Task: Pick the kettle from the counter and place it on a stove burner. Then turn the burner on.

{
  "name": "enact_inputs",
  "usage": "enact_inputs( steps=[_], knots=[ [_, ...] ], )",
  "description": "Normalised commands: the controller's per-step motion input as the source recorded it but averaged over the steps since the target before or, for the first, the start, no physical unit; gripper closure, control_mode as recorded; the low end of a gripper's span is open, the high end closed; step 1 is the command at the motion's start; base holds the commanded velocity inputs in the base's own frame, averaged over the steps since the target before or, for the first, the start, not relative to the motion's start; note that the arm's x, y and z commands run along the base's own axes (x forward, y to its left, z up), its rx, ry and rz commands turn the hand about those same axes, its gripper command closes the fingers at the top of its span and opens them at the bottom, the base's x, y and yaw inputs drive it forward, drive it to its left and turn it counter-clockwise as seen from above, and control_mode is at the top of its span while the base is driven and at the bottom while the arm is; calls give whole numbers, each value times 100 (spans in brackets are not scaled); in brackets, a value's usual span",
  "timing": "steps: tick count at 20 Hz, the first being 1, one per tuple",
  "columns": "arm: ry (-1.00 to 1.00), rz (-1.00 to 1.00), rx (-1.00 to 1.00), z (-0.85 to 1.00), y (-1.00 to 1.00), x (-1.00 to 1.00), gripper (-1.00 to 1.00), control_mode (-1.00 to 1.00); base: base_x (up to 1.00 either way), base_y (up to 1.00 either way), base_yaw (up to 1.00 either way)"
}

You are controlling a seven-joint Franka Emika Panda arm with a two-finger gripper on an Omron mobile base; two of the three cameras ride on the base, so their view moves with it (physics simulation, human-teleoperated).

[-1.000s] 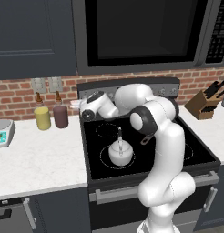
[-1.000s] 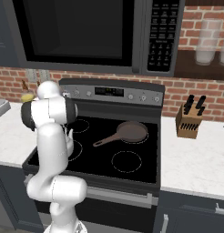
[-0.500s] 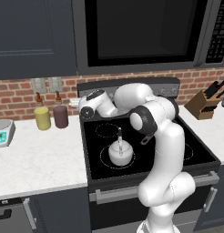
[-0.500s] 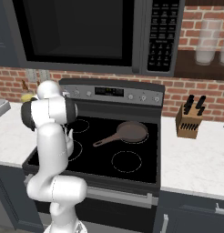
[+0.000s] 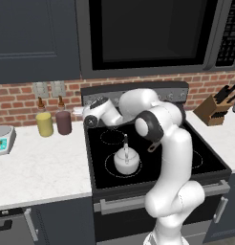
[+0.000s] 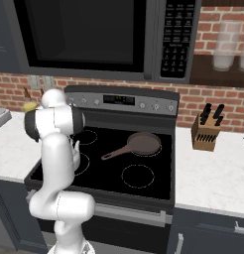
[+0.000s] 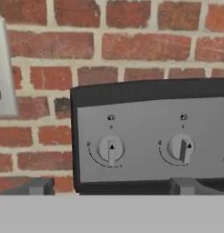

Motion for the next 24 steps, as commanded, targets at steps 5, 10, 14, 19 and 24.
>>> enact_inputs(
  steps=[5, 10, 14, 19, 24],
  knots=[
    [0, 0, 0, -16, 0, 2, -100, -100, 0, 0, 0],
    [0, 0, 0, 0, 0, 19, -100, -100, 0, 0, 0],
    [0, 0, 0, 0, -1, 26, -100, -100, 0, 0, 0],
    [0, 0, 0, 0, -20, 16, -100, -100, 0, 0, 0],
    [0, 0, 0, 0, -7, 0, -100, -100, 0, 0, 0]
  ],
)
